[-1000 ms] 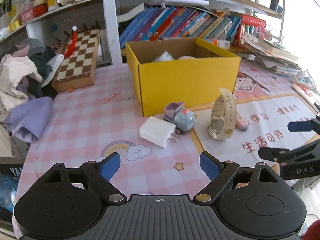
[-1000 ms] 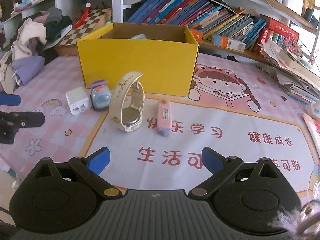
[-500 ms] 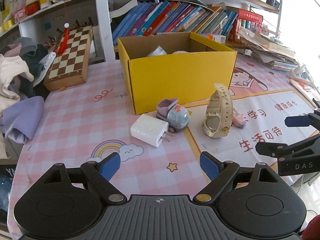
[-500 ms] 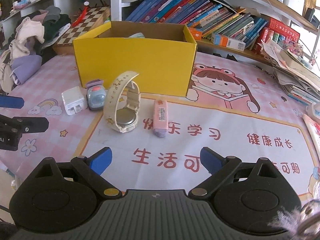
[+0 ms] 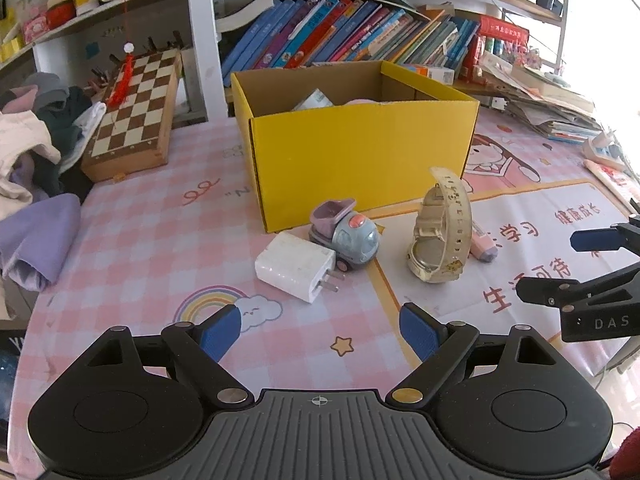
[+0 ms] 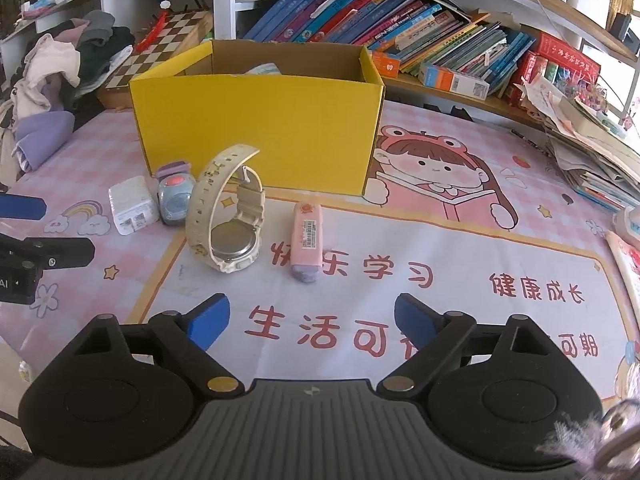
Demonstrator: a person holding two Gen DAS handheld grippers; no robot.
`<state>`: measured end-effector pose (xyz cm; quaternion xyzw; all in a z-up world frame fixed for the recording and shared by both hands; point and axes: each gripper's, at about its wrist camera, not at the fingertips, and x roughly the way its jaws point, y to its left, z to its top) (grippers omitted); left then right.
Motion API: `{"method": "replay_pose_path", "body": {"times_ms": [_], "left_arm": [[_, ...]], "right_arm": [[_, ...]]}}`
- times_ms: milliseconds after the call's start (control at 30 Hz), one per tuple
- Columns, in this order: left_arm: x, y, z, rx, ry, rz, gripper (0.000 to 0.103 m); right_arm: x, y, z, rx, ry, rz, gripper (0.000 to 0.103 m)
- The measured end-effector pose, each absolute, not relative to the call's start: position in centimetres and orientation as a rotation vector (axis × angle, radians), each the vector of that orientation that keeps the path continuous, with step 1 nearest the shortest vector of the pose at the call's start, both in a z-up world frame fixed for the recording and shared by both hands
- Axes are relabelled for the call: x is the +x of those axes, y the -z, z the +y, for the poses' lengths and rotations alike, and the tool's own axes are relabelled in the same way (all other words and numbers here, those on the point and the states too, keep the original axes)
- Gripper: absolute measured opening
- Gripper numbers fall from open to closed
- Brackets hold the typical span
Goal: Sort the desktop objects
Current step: 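Move the left tool toward the white charger while the right tool nears the pink stick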
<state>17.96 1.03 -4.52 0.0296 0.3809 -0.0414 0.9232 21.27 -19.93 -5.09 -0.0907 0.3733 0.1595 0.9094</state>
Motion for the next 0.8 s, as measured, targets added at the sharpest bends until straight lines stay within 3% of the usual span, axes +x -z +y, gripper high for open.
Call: {"method": "replay_pose_path", "body": {"times_ms": [167, 467, 667, 800], "left_arm": [[18.4, 4.6, 0.9, 0.064, 0.073, 0.779, 0.089], [19.1, 4.7, 1.2, 0.042, 0.038, 0.775, 0.087], [19.8, 5.0, 1.1, 0.045, 0.015, 0.780, 0.087], [20.4, 5.3, 1.0, 0.053, -0.002, 0.787, 0.083]], "right_arm": [[21.9, 5.0, -20.0, -0.192, -0.339, 0.764, 0.088], [23.4, 5.1, -20.1, -0.197, -0.354, 0.773, 0.073], [24.6, 5.6, -19.8, -0.207, -0.381, 0.796, 0.073], [25.6, 6.1, -19.7, -0.202, -0.383, 0.822, 0.061]]}}
